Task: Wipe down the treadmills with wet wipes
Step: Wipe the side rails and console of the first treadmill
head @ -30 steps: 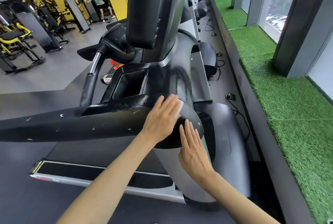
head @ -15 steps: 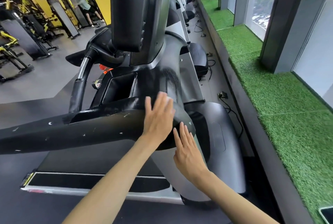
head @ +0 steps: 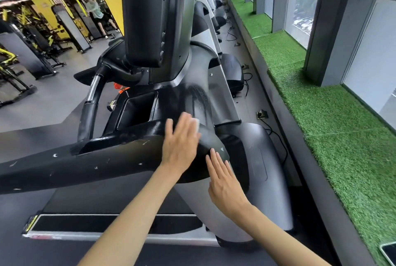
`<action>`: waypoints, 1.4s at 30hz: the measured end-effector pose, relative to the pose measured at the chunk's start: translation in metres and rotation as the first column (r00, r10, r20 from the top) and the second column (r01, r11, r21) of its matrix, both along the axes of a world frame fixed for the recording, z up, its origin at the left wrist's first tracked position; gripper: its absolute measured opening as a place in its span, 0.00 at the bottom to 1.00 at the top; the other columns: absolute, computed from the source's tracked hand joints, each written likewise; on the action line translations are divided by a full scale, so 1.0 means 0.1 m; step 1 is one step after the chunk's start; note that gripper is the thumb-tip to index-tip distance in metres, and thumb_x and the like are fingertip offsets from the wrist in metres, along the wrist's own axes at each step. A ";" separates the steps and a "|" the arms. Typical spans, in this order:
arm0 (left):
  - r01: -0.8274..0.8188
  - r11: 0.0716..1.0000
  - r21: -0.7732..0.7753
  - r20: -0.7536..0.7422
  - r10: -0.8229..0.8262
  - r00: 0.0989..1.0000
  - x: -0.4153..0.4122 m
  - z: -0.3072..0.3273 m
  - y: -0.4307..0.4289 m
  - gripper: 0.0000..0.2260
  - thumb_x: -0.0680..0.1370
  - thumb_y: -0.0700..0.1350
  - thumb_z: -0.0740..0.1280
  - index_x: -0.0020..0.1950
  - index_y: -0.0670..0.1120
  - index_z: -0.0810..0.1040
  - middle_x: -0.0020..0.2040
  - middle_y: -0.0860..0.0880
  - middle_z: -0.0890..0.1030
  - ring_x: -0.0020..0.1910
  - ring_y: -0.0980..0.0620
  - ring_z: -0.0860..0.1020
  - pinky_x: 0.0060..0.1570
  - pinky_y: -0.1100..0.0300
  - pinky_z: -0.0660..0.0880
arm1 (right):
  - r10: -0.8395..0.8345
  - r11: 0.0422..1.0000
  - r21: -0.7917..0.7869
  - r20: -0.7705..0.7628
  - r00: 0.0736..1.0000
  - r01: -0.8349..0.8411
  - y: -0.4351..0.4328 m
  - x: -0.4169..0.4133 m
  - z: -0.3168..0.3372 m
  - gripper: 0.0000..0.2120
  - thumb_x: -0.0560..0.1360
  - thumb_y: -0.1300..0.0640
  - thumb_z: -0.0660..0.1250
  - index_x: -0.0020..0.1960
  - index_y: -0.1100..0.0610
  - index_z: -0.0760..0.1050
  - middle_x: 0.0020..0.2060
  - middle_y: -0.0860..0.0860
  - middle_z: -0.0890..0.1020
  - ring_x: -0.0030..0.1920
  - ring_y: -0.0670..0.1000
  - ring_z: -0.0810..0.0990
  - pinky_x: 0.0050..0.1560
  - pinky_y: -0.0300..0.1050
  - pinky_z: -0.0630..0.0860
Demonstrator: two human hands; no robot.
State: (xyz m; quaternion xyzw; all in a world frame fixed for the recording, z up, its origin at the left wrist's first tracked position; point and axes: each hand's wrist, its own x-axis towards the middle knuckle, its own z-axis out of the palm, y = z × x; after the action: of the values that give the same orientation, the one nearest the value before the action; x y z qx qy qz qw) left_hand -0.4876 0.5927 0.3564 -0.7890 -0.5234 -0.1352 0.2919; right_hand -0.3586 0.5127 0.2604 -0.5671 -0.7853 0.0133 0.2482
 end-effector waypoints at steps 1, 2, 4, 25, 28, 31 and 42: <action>-0.115 0.993 0.033 0.134 0.110 0.985 -0.02 0.03 -0.01 0.14 0.82 0.47 0.58 0.66 0.45 0.72 0.67 0.46 0.73 0.73 0.47 0.66 0.71 0.42 0.50 | -0.008 1.000 -0.004 0.005 1.000 0.008 0.00 0.00 -0.01 0.41 0.60 0.63 0.73 0.72 0.65 0.65 0.72 0.62 0.67 0.71 0.60 0.68 0.67 0.54 0.66; -0.187 0.982 0.038 0.225 0.174 0.959 -0.01 0.03 -0.02 0.15 0.82 0.47 0.58 0.67 0.45 0.71 0.69 0.46 0.72 0.73 0.47 0.64 0.72 0.40 0.47 | -0.014 1.000 -0.004 0.005 1.000 0.014 -0.01 0.00 -0.03 0.41 0.61 0.64 0.73 0.72 0.65 0.65 0.72 0.62 0.67 0.71 0.60 0.67 0.67 0.53 0.65; -0.109 0.993 0.036 0.159 0.102 0.982 0.06 -0.07 -0.05 0.16 0.82 0.48 0.57 0.68 0.45 0.70 0.69 0.46 0.71 0.74 0.48 0.63 0.71 0.41 0.49 | -0.021 1.000 -0.005 -0.005 1.000 0.021 -0.02 -0.03 -0.06 0.41 0.61 0.65 0.71 0.73 0.66 0.62 0.72 0.65 0.65 0.72 0.62 0.66 0.68 0.54 0.65; 0.219 0.967 -0.130 -0.335 -0.251 0.908 0.10 -0.25 -0.12 0.20 0.82 0.47 0.50 0.70 0.42 0.70 0.71 0.44 0.71 0.73 0.48 0.65 0.68 0.45 0.55 | -0.092 0.993 -0.082 -0.084 0.992 0.085 -0.12 -0.09 -0.21 0.33 0.66 0.65 0.53 0.72 0.67 0.62 0.71 0.66 0.66 0.72 0.61 0.65 0.69 0.52 0.64; 0.185 0.980 -0.070 -0.218 -0.196 0.956 0.13 -0.24 -0.09 0.19 0.82 0.47 0.52 0.71 0.44 0.70 0.72 0.45 0.70 0.72 0.49 0.66 0.66 0.46 0.59 | -0.070 0.992 -0.114 -0.091 0.993 0.060 -0.12 -0.06 -0.21 0.39 0.61 0.66 0.67 0.72 0.67 0.64 0.72 0.65 0.65 0.73 0.60 0.62 0.69 0.54 0.60; 0.026 0.998 -0.060 -0.005 -0.026 1.000 0.32 -0.25 -0.12 0.19 0.81 0.46 0.56 0.71 0.42 0.69 0.70 0.45 0.72 0.72 0.48 0.66 0.66 0.44 0.60 | -0.101 0.980 -0.184 -0.128 0.987 0.077 -0.12 -0.08 -0.19 0.42 0.59 0.66 0.69 0.73 0.67 0.63 0.70 0.70 0.64 0.71 0.64 0.67 0.70 0.53 0.59; 0.103 0.993 -0.056 -0.160 -0.111 0.981 0.34 -0.32 -0.04 0.18 0.83 0.47 0.54 0.70 0.41 0.69 0.70 0.43 0.71 0.73 0.47 0.65 0.69 0.43 0.54 | -0.065 0.984 -0.176 -0.172 0.983 0.034 -0.18 -0.06 -0.22 0.40 0.67 0.65 0.66 0.77 0.64 0.56 0.72 0.74 0.53 0.75 0.67 0.56 0.73 0.52 0.49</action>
State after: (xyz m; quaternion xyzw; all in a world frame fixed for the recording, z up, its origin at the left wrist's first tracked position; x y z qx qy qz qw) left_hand -0.4537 0.5890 0.3245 -0.8312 -0.4577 -0.0733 0.3071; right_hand -0.3644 0.4949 0.2387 -0.6025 -0.7415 0.1254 0.2671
